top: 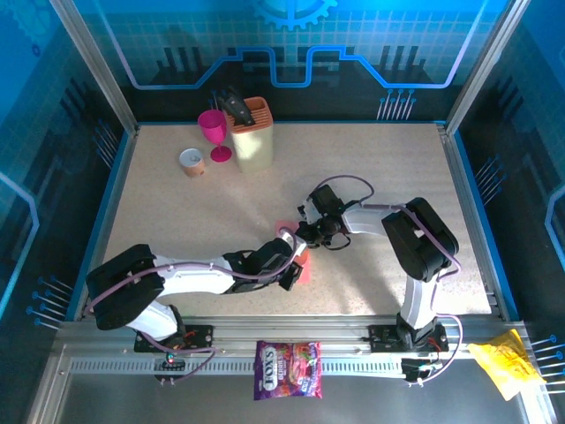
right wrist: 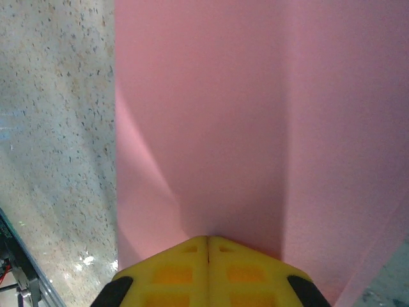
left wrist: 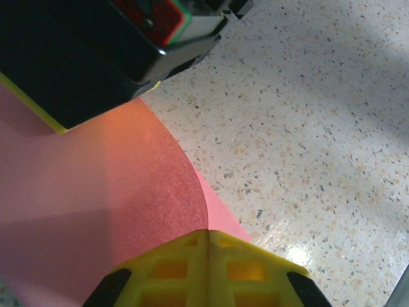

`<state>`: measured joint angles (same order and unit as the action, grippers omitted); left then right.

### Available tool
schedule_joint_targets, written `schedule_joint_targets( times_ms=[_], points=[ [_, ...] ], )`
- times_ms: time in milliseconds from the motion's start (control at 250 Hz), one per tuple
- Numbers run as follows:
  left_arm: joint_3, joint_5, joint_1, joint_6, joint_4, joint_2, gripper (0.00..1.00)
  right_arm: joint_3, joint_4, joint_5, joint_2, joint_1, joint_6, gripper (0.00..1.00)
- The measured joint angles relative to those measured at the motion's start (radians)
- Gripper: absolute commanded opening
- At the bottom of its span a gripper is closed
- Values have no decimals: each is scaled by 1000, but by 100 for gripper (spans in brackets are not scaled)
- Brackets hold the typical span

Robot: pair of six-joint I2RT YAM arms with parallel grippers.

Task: Fold a paper plane with a square sheet of paper (pick it up from the middle)
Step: Fold the triangle a second time at the center of the table.

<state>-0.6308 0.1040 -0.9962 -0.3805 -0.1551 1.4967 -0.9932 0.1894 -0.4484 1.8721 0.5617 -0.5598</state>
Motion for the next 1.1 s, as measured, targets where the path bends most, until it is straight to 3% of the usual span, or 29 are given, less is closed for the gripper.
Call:
schedule_joint_targets(
  times_ms=[447, 1099],
  points=[
    [0, -23, 111, 77, 21, 0, 0, 2, -41, -8, 13, 0, 0, 0],
    [0, -20, 146, 103, 22, 29, 0, 5, -75, -42, 26, -8, 0, 0]
  ],
)
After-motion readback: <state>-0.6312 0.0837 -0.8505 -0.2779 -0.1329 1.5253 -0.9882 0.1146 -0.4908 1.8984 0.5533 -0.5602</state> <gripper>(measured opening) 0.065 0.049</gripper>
